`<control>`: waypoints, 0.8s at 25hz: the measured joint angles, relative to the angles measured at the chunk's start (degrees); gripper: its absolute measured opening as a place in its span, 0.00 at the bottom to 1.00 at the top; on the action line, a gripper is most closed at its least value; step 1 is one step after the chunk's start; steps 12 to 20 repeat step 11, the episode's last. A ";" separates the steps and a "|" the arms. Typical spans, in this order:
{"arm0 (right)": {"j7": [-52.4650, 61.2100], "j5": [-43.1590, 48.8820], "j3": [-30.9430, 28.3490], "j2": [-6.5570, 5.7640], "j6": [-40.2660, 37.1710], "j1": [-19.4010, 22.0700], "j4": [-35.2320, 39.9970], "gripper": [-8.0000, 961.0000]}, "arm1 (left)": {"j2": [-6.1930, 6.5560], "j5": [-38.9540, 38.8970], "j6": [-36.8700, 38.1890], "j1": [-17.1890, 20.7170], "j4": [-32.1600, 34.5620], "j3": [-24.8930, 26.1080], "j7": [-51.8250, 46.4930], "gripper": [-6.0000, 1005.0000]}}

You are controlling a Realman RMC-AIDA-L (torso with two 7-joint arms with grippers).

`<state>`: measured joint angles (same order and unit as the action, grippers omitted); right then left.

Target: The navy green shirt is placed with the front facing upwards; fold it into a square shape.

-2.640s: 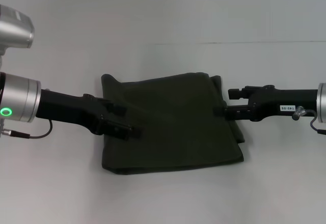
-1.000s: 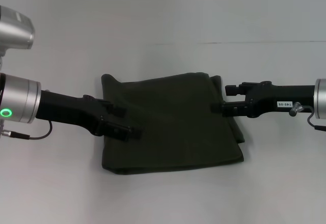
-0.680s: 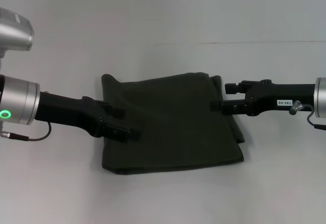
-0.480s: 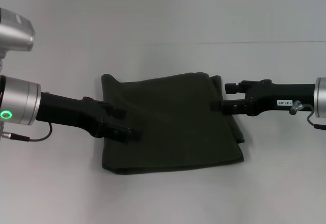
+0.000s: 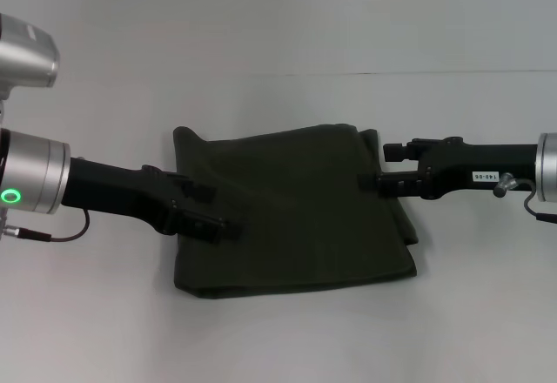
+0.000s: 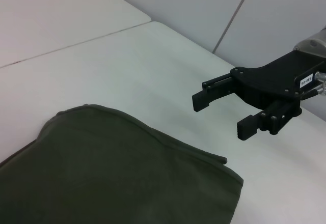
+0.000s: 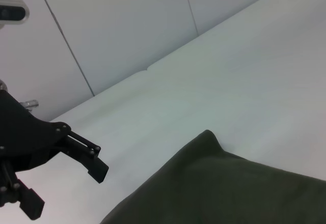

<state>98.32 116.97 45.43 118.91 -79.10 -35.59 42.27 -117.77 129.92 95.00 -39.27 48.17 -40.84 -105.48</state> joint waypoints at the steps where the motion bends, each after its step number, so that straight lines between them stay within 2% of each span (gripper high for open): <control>1: -0.03 0.00 0.08 0.00 -0.01 0.00 0.00 0.92 | 0.00 0.00 0.00 0.01 0.00 0.02 -0.02 0.96; 20: -0.36 0.02 0.28 0.16 -0.26 0.00 -0.09 0.92 | 0.00 -0.02 -0.41 0.07 0.00 0.18 -0.67 0.96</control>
